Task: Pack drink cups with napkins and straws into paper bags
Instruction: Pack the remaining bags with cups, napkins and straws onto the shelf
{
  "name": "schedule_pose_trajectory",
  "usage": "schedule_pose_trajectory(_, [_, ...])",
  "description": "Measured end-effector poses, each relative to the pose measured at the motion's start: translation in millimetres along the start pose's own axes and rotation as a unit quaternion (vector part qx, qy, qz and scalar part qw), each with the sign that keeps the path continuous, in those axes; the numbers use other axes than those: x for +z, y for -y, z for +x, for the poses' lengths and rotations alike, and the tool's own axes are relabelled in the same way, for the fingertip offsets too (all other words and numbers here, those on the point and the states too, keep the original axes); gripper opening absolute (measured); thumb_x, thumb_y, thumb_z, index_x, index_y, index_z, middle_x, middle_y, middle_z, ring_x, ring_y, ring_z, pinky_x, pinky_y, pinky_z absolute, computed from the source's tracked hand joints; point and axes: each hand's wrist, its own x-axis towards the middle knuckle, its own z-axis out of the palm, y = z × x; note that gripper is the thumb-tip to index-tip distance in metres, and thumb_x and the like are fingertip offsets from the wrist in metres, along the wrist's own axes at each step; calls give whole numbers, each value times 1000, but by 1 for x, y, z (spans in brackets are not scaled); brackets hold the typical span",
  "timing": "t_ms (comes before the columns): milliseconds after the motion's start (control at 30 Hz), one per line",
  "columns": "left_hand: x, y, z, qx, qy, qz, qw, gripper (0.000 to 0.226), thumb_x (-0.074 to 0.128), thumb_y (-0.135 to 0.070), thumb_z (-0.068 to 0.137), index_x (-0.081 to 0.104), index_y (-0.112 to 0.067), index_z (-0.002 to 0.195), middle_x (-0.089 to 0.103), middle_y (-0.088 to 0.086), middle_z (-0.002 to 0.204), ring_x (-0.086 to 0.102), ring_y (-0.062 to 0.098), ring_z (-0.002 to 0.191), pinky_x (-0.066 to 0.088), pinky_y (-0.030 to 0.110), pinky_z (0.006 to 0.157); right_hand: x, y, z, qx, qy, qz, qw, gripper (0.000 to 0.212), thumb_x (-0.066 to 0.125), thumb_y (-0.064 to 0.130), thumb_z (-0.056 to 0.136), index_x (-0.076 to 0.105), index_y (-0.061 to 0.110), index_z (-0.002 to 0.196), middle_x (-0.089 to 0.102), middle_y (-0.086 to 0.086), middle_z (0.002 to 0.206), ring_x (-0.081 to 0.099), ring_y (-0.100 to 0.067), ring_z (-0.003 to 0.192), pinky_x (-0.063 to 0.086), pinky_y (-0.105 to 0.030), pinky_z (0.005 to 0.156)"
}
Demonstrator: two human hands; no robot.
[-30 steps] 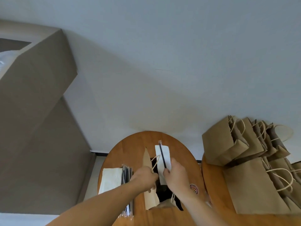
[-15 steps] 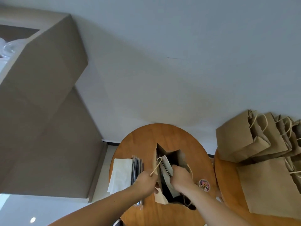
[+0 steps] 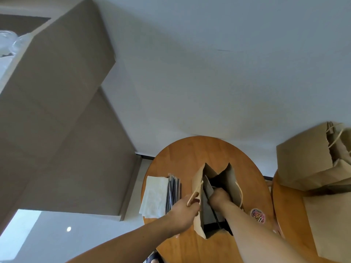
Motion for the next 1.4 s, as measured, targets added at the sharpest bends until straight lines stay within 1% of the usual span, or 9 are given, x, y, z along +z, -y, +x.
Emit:
schedule_pose_trajectory(167, [3,-1,2,-4,4,-5,1000,23,40,-37,96,53,-31,114,64,14,117,63,25,97,56,45,87,1,2,-1,20,-26,-4,999,25,51,15,97,62,8,119,65,-8,111,62,-26,102,46,-30,92])
schedule_pose_trajectory(300, [5,-3,0,1,10,-15,1000,25,39,-33,98,53,-30,119,65,7,117,64,22,103,57,40,85,0,-1,-6,19,-50,-9,999,22,45,17,101,59,10,117,60,1,94,56,-15,80,48,-36,96])
schedule_pose_trajectory(467, [5,-9,-1,10,4,-8,1000,28,39,-29,102,49,-28,128,61,1,119,63,15,102,59,32,82,-20,12,-30,-7,-37,-60,997,40,51,9,97,41,7,136,51,-13,134,55,-27,123,46,-35,100])
schedule_pose_trajectory(667, [3,-20,-4,12,7,-3,1000,18,39,-23,102,54,-33,102,62,12,121,63,20,103,58,40,83,-56,24,-63,-70,-35,-73,994,36,53,13,96,49,8,132,53,-12,131,57,-28,116,49,-34,91])
schedule_pose_trajectory(767, [4,-24,-4,10,14,0,1000,18,38,-22,103,52,-30,111,62,10,120,63,21,104,58,39,84,-86,27,-84,-145,-112,-57,981,31,54,28,98,57,16,126,60,-2,118,61,-18,98,50,-28,75])
schedule_pose_trajectory(900, [6,-27,0,2,30,5,1000,21,41,-24,102,51,-24,121,61,7,119,63,18,103,58,33,82,-119,1,-99,-204,-285,40,936,33,51,38,99,60,25,128,63,8,121,61,-11,108,50,-24,86])
schedule_pose_trajectory(1033, [11,-27,3,0,56,-4,998,27,48,-32,96,48,-29,123,59,4,121,62,20,107,58,38,84,-120,-39,-95,-51,-126,220,966,60,32,62,99,52,20,137,59,-2,133,57,-20,118,46,-37,98])
schedule_pose_trajectory(1167, [18,-25,6,1,93,36,995,44,58,-49,83,48,-33,124,51,-9,124,58,21,110,58,38,84,-77,-52,-98,33,88,326,941,84,31,75,89,46,14,143,53,-14,142,51,-35,129,40,-56,109])
schedule_pose_trajectory(1400, [44,-25,6,35,70,98,992,94,74,-51,69,30,-36,151,50,-6,141,55,19,121,49,39,101,-56,-24,-107,-32,97,367,925,69,32,63,99,74,9,93,76,-9,92,68,-33,99,53,-48,91])
